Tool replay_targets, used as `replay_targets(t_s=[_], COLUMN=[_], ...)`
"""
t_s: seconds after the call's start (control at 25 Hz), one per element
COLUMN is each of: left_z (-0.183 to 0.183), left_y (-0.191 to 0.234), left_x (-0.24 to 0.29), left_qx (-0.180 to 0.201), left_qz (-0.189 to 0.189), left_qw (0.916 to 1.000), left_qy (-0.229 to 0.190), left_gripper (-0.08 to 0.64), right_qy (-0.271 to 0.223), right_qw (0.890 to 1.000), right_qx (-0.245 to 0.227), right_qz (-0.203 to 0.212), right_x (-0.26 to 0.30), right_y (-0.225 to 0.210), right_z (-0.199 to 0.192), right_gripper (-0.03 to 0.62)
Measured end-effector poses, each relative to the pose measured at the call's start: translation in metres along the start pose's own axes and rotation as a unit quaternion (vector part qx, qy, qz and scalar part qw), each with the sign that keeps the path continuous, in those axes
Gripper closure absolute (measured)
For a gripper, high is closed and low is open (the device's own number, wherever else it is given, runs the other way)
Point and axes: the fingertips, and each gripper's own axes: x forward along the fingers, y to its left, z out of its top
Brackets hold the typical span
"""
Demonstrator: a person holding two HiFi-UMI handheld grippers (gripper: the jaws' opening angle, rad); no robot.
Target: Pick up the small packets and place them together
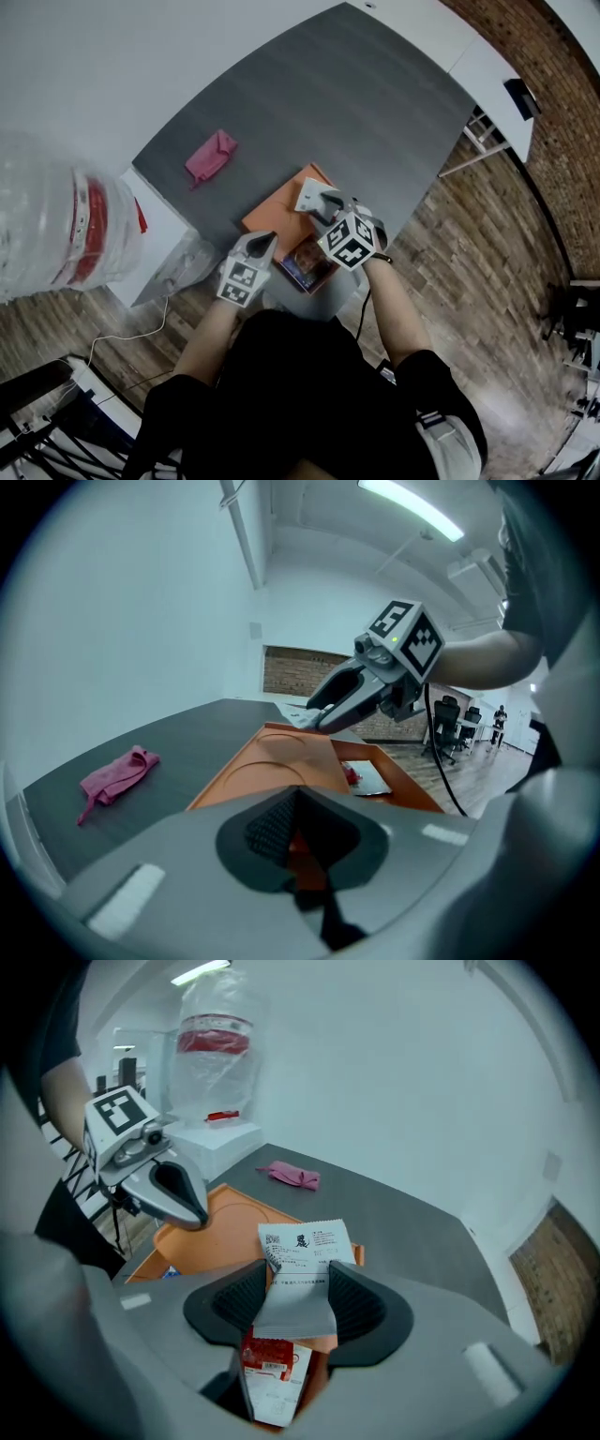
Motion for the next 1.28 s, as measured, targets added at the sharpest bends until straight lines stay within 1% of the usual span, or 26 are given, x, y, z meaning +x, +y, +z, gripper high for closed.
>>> replay_targets(t_s=[0.12, 0.32, 0.44, 0.56, 0.84, 1.08, 1.28], left_z=[-0.001, -0.001, -0.001, -0.001, -0.003, -0.004, -0.005], left_y=[-0.001, -0.003, -0.004, -0.004, -0.003, -0.001, 0.001], left_x=[-0.001, -0.002, -0.002, -0.002, -0.003, -0.003, -0.002], left_qx=[0.003, 0.006, 0.006, 0.008, 0.011, 0.011, 0.010], left_qz=[-0.004, -0.009, -0.012, -0.012, -0.012, -0.011, -0.011], left_qw=[1.0000, 0.9999, 0.9999, 0.9999, 0.9999, 0.9998, 0.9999], left_qy=[0.000, 0.000, 0.000, 0.000, 0.004, 0.008, 0.007], left_gripper=[0.560, 0.560, 0.560, 0.560, 0.560, 0.560, 0.560], right_qy=[0.000, 0.008, 0.005, 0.001, -0.028, -0.041, -0.046], right_qw=[0.999, 0.998, 0.997, 0.998, 0.998, 0.997, 0.996], right_qx=[0.042, 0.065, 0.070, 0.064, 0.058, 0.059, 0.072], right_qz=[-0.007, -0.022, -0.019, -0.016, -0.017, -0.026, -0.038], right_x=[0.012, 0.025, 0.029, 0.033, 0.030, 0.020, 0.006], right_y=[-0.005, -0.013, -0.014, -0.014, -0.013, -0.015, -0.018], right_z=[0.000, -0.002, -0.001, 0.002, 0.010, 0.011, 0.005], right_gripper=[0.379, 0.377, 0.376, 0.373, 0.334, 0.336, 0.341])
